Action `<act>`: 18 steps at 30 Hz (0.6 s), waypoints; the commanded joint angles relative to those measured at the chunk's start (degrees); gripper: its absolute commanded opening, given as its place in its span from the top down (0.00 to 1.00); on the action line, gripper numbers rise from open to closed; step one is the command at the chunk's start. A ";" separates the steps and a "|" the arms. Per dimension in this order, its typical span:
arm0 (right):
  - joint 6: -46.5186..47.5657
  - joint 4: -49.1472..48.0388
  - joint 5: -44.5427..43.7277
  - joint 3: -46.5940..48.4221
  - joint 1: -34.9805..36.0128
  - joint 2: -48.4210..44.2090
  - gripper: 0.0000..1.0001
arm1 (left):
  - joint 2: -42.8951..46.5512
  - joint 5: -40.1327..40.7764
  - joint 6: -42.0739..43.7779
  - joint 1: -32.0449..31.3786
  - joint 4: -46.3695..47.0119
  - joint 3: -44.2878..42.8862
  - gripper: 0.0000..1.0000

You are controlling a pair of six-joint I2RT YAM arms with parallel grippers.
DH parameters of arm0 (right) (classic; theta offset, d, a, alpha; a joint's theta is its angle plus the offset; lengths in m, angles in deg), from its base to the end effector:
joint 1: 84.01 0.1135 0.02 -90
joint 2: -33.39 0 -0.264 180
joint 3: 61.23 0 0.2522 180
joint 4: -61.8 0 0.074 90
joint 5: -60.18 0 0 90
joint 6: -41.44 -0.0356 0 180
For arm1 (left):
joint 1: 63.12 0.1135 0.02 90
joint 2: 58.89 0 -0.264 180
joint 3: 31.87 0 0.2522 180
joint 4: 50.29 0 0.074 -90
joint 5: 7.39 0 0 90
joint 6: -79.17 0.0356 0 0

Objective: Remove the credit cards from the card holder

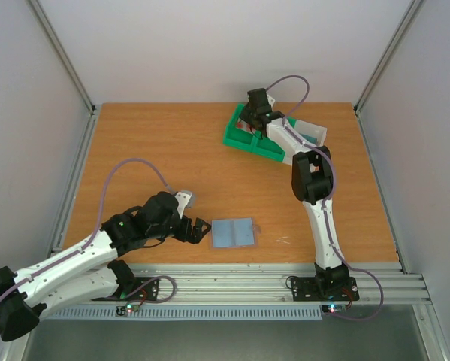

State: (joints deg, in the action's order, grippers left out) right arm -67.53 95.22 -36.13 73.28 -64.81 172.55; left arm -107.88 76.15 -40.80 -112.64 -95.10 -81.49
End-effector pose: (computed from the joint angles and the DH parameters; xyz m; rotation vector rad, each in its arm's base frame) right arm 0.5275 0.1796 0.1982 0.0556 2.2406 0.2400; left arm 0.1121 -0.1375 0.2393 0.4801 2.4377 -0.7790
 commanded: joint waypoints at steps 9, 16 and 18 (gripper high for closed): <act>0.95 3.02 -1.12 5.84 -0.30 3.71 0.91 | 1.26 2.04 -0.90 -0.07 -0.44 0.40 0.01; 2.21 4.23 -1.37 5.98 -0.33 1.02 0.81 | 1.11 4.01 -0.10 -0.05 -2.04 -1.05 0.01; 2.39 5.53 -1.14 6.53 -0.31 -0.02 0.78 | 1.09 4.77 0.30 -0.05 -3.09 -1.88 0.01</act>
State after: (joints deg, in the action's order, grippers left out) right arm -66.37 98.57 -36.66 77.19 -64.83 175.52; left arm -107.55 78.40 -41.02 -112.64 -96.50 -81.49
